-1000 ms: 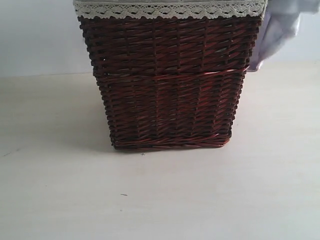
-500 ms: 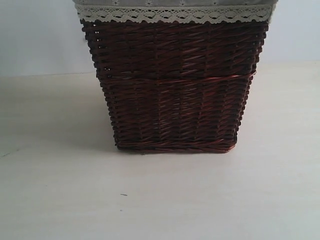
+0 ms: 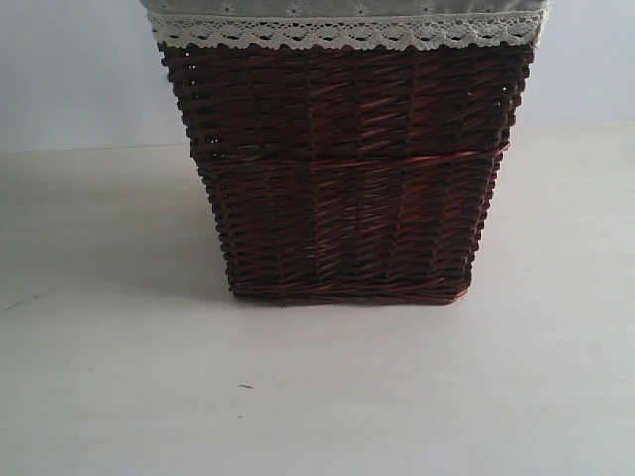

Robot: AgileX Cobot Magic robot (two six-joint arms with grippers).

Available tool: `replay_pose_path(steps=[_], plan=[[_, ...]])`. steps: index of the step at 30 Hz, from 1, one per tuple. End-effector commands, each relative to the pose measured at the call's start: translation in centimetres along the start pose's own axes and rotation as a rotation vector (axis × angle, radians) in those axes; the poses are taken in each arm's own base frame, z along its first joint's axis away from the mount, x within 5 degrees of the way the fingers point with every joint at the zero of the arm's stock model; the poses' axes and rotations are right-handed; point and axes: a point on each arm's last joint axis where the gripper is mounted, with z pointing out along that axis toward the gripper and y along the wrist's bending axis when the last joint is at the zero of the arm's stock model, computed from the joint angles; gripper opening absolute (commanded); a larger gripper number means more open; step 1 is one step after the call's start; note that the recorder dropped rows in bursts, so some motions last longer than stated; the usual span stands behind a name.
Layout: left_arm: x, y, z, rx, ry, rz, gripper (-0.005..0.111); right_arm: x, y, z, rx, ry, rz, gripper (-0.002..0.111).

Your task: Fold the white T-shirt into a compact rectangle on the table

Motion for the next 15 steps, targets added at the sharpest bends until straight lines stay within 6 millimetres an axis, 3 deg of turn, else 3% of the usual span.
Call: replay_pose_path(steps=[1, 6, 15], plan=[[-0.1, 0.0, 0.0, 0.001, -0.008, -0.011, 0.000, -4.3, 0.0, -2.3, -0.036, -0.137, 0.013, 0.000], [-0.1, 0.0, 0.0, 0.001, -0.008, -0.011, 0.000, -5.7, -0.7, -3.4, 0.019, -0.082, 0.027, 0.000], [-0.1, 0.0, 0.0, 0.001, -0.008, -0.011, 0.000, -4.8, 0.9, -4.0, -0.157, 0.069, 0.084, 0.000]])
